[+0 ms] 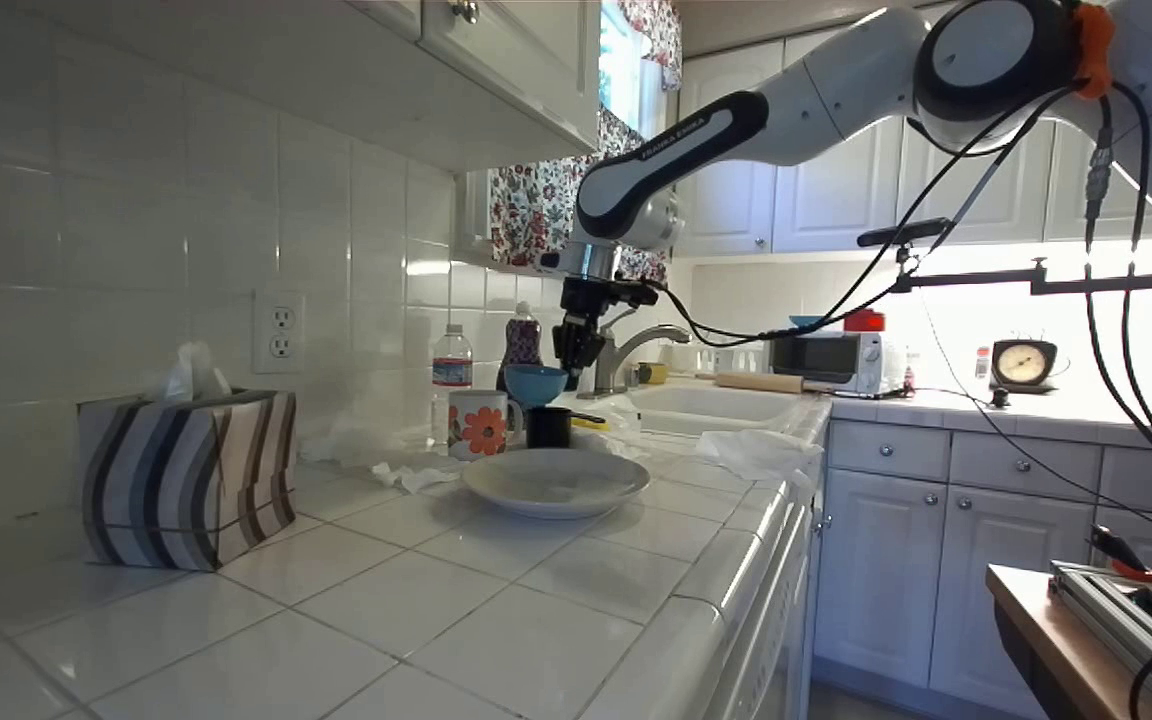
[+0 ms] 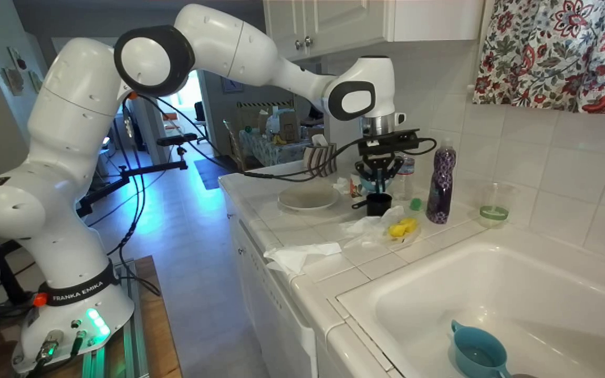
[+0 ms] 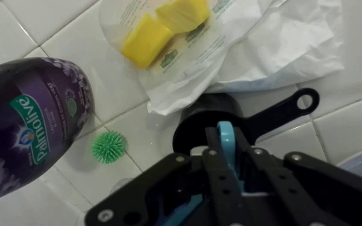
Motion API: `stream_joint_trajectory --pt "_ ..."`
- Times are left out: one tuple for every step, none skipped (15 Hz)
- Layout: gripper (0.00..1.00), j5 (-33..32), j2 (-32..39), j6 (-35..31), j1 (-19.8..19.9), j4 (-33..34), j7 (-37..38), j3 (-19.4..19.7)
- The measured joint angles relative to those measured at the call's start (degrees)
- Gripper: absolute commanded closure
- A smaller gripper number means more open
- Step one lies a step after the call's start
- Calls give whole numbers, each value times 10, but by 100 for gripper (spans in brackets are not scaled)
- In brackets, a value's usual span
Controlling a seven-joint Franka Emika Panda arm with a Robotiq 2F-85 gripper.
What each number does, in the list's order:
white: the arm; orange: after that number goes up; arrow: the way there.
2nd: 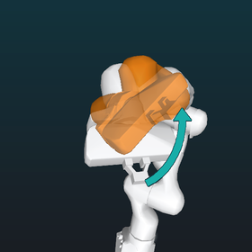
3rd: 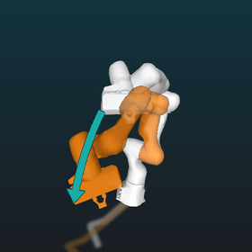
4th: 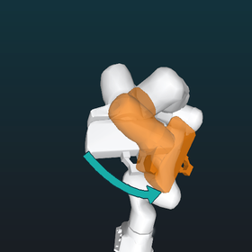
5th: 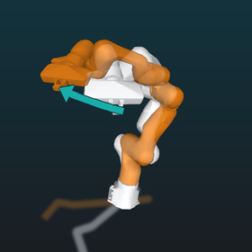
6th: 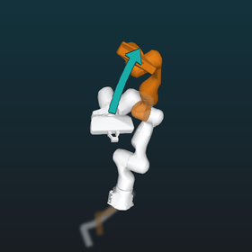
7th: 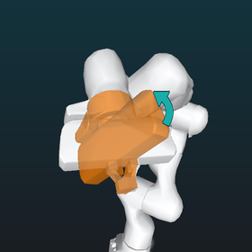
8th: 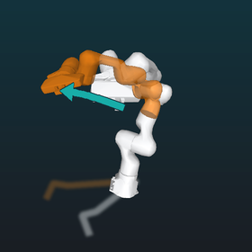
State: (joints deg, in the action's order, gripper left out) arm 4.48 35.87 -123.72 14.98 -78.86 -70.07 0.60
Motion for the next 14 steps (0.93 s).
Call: stream_joint_trajectory --pt "97 0 4 0 0 7 0 -1" --pt "97 0 9 1 0 15 0 -3" --pt "97 0 14 1 0 22 0 -5" --pt "97 0 19 1 0 29 0 -7" --pt "97 0 24 2 -1 37 0 -9" --pt "97 0 29 3 -1 45 -1 -11" --pt "97 0 34 5 -1 53 -1 -13" --pt "97 0 39 6 -2 61 -1 -15" --pt "97 -1 43 8 -2 70 -1 -16" --pt "97 -1 48 10 -3 77 -1 -17" --pt "97 -1 52 12 -4 85 -1 -18" --pt "97 -1 56 14 -4 92 -1 -19" --pt "97 -1 60 17 -5 99 -1 -19" --pt "97 -1 64 20 -5 105 -1 -19"
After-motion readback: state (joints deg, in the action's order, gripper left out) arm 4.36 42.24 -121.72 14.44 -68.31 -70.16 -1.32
